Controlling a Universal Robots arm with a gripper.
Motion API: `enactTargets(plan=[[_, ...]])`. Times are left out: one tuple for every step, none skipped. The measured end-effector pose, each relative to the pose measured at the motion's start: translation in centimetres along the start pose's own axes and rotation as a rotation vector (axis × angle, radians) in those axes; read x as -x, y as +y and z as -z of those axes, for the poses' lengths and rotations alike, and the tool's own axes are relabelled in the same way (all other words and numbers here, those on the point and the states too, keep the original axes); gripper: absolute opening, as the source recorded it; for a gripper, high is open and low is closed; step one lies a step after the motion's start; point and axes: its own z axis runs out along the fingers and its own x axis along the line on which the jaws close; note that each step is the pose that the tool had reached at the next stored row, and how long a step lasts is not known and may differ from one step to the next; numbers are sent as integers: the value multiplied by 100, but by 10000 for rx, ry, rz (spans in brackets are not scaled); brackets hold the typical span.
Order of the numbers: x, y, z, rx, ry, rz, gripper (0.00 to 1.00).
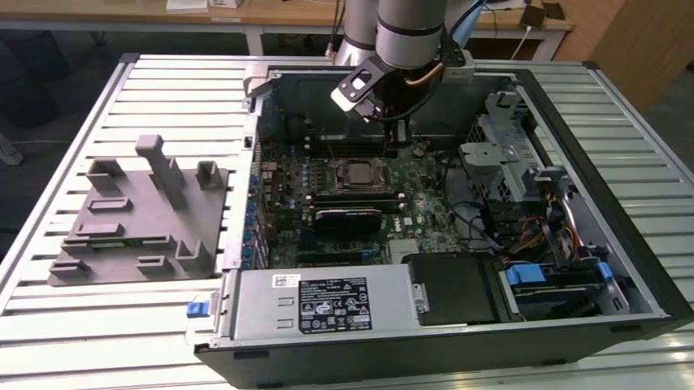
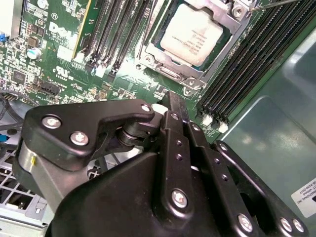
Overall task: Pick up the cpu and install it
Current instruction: 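Close the cpu cover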
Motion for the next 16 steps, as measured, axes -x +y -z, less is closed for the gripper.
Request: enactTargets(plan=[[0, 0, 0, 0, 0, 0, 11], [0, 0, 0, 0, 0, 0, 11], [0, 0, 0, 0, 0, 0, 11], [0, 0, 0, 0, 0, 0, 11], [0, -1, 0, 0, 0, 0, 11], [0, -6, -1, 0, 0, -2, 11], [0, -14, -5, 1, 4, -2, 11], [1, -30, -7, 0, 2, -1, 11], [2, -51, -8, 0, -1, -1, 11], [3, -74, -10, 0, 0, 0, 11], [5, -96, -11, -1, -1, 1, 11], [5, -114, -14, 0, 0, 1, 11], [6, -133, -16, 0, 0, -1, 11], [6, -150, -18, 0, 0, -1, 11], [7, -166, -22, 0, 1, -1, 11], [8, -186, -25, 0, 0, 0, 11]])
